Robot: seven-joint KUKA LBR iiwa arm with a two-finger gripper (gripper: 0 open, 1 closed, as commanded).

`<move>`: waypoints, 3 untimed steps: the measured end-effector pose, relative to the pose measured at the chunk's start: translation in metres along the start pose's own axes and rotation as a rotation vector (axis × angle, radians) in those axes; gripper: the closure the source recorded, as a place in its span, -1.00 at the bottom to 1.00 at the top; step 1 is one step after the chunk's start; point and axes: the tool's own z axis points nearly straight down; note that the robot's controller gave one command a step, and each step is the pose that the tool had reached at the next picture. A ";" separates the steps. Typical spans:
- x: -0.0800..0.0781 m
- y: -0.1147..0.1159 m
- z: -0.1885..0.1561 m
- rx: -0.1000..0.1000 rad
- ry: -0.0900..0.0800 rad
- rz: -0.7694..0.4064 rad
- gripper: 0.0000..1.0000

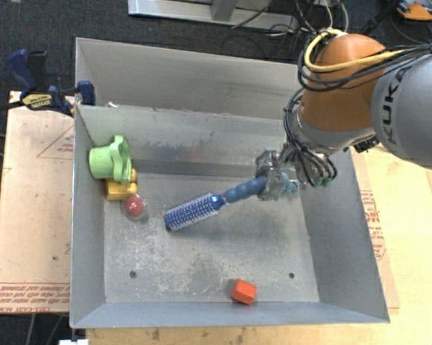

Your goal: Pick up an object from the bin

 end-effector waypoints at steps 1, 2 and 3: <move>0.012 -0.034 -0.037 0.002 0.004 -0.014 1.00; 0.012 -0.031 -0.034 0.000 0.007 -0.018 -1.00; 0.041 -0.016 0.113 -0.006 0.014 -0.507 -1.00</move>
Offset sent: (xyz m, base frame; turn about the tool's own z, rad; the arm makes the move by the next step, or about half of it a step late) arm -0.0109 -0.0321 0.0341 -0.0194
